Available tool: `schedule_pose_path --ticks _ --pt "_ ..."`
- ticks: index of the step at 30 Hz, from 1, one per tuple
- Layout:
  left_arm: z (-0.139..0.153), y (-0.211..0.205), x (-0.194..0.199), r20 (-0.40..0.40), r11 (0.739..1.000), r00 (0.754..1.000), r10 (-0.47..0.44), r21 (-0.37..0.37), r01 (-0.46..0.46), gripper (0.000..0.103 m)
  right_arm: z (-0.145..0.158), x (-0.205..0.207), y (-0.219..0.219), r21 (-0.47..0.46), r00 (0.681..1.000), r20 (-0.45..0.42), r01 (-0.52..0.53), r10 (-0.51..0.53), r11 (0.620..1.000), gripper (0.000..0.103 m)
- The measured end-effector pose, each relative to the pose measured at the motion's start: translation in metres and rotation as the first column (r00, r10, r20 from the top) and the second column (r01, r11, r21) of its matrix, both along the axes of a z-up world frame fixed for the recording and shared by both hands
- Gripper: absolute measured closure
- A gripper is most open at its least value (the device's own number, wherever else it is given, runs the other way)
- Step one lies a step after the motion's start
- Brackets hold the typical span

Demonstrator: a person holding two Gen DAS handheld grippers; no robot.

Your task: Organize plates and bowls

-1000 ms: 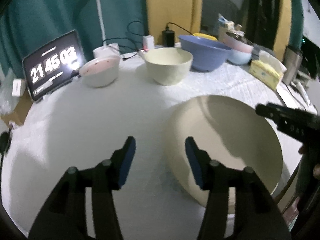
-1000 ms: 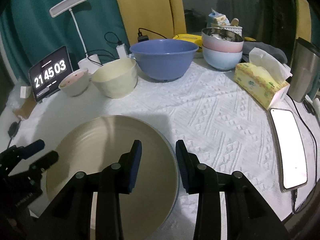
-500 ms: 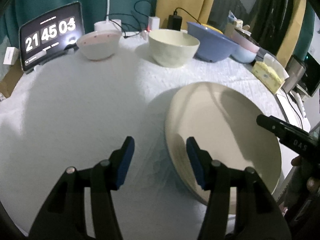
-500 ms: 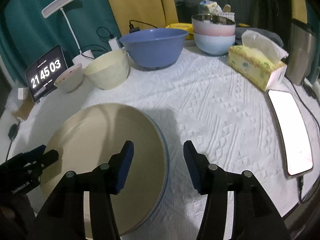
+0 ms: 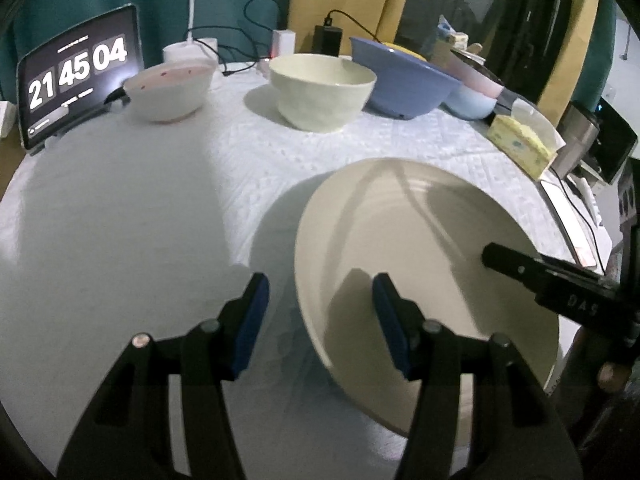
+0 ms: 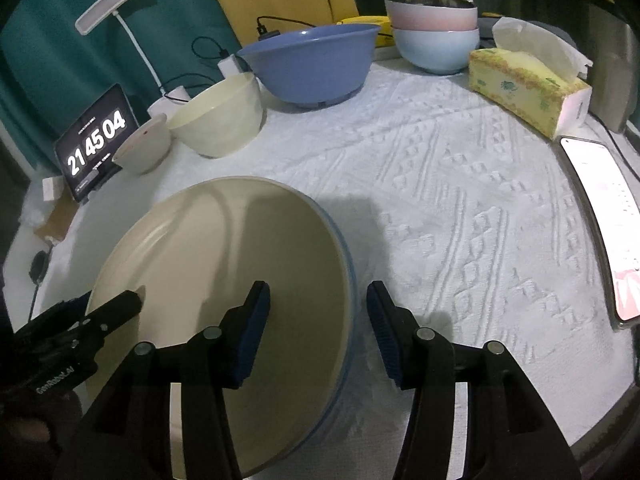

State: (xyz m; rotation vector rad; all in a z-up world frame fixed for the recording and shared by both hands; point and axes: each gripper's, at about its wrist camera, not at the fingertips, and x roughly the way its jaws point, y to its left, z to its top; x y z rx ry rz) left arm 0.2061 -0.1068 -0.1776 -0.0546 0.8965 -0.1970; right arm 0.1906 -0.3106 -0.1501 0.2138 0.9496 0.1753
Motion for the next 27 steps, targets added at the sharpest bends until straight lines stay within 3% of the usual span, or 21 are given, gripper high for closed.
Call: schedule_pose_path --ticks 4,15,27 --pt "0.000 -0.009 -0.003 0.003 0.998 0.998 -0.057 -0.005 0.057 0.049 0.000 -0.002 0.002 0.001 1.000 0.008 0.005 -0.005 1.000 0.054" --pt "0.002 -0.003 -0.004 0.011 0.998 0.998 -0.070 -0.008 0.070 0.049 0.008 -0.001 0.013 -0.059 0.999 0.030 0.024 -0.022 0.998 0.056" --pt "0.007 0.027 -0.003 0.036 1.000 0.999 -0.007 -0.026 0.008 0.049 0.019 0.013 0.044 -0.086 0.999 0.049 -0.017 0.021 0.996 0.057"
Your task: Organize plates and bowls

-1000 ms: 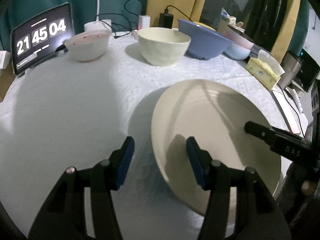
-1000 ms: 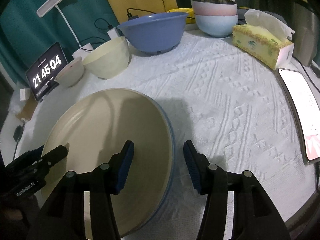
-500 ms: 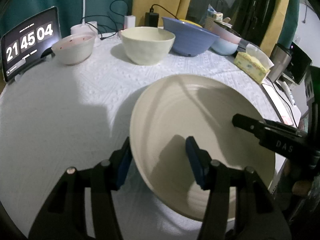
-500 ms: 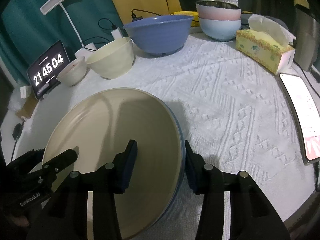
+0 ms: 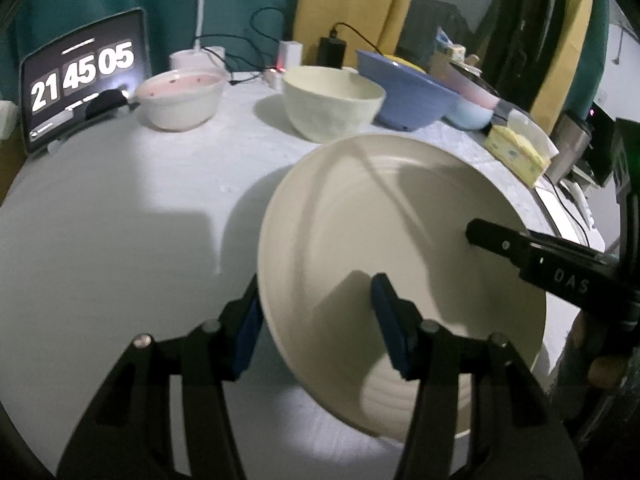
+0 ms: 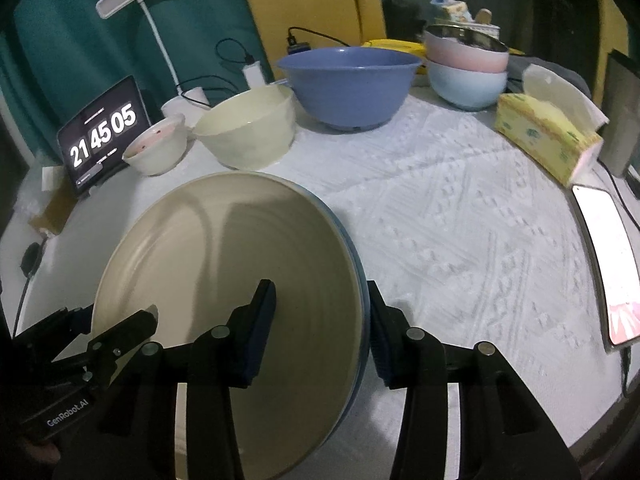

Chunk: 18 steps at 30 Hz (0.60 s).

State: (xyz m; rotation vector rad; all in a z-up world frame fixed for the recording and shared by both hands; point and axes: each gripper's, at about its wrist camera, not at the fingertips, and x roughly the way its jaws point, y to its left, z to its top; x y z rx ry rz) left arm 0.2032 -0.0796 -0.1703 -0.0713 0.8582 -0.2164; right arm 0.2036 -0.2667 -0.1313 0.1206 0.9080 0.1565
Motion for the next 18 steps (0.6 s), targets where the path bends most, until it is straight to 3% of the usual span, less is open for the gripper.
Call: schedule_pose_path --ticks 18 --pt "0.005 0.075 0.018 0.027 0.986 0.986 0.164 -0.001 -0.164 0.049 0.005 0.045 0.080 0.003 0.988 0.000 -0.153 0.153 0.988 0.057"
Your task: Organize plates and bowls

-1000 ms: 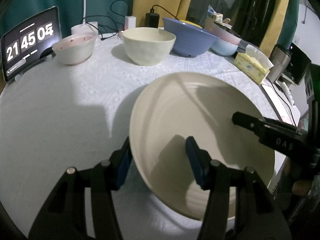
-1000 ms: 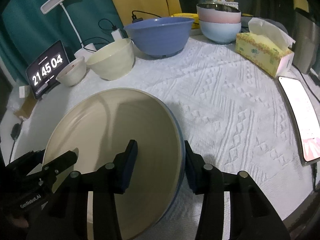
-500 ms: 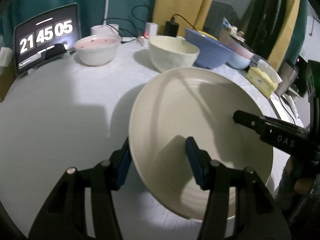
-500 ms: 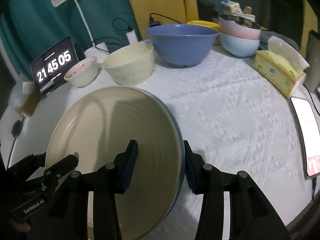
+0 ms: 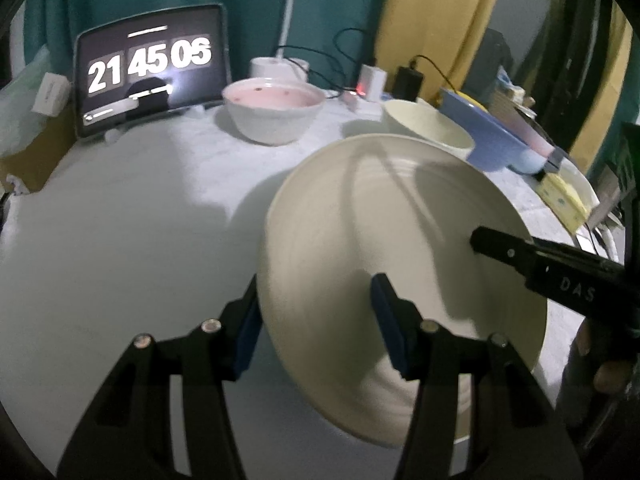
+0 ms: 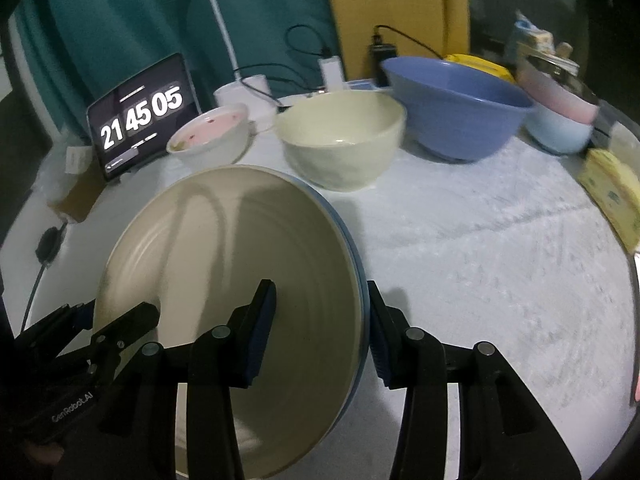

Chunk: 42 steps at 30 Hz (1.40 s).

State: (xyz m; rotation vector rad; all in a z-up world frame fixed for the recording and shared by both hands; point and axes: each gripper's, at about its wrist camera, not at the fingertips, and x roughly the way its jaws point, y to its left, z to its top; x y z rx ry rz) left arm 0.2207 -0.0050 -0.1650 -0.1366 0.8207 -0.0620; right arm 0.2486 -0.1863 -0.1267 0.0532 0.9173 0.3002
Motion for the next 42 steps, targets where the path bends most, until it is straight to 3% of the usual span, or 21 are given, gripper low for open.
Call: schedule_pose_path --ticks 17,26,37,42 --pt "-0.009 0.053 0.017 -0.031 0.996 0.995 0.091 -0.011 -0.091 0.049 -0.009 0.035 0.060 -0.015 0.996 -0.039 -0.080 0.079 0.997 0.057" --pt "-0.012 0.052 0.024 -0.052 0.996 0.994 0.092 0.000 -0.092 0.049 -0.023 0.044 0.059 0.003 0.994 -0.090 -0.069 0.069 0.998 0.056" --pt "0.010 0.045 0.014 0.038 0.989 0.993 0.116 0.092 -0.119 0.048 -0.009 0.041 0.043 -0.024 0.997 -0.029 -0.070 0.069 0.997 0.057" --pt "0.024 0.043 0.010 0.073 0.987 0.989 0.127 0.087 -0.133 0.048 -0.001 0.038 0.028 -0.020 0.999 0.000 -0.046 0.046 0.999 0.056"
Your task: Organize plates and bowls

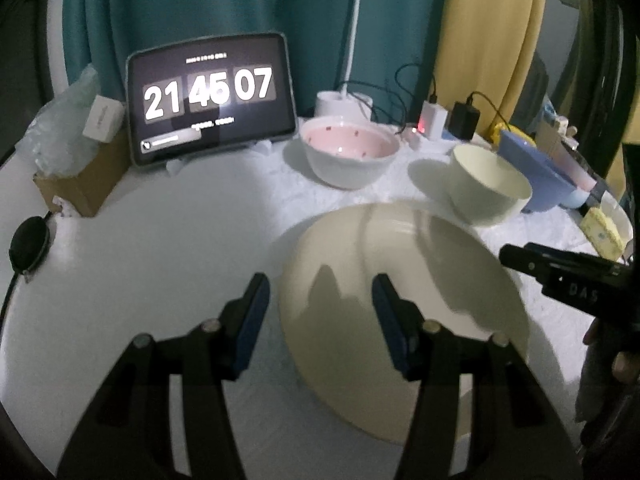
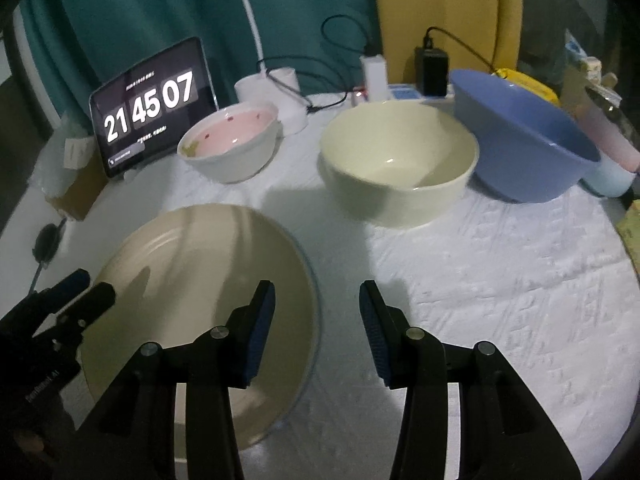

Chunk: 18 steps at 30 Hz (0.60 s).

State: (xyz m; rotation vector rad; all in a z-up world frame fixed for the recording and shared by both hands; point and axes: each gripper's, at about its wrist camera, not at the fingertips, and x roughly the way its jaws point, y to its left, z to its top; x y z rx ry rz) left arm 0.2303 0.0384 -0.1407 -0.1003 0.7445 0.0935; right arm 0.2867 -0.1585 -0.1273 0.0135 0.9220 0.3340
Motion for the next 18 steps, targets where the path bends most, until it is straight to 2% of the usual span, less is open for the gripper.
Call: schedule_pose_path --ticks 18 --pt "0.031 -0.054 0.001 0.070 0.996 0.994 -0.090 0.032 0.088 0.048 0.019 -0.012 -0.053 0.031 0.996 0.057 0.071 -0.072 0.997 0.056"
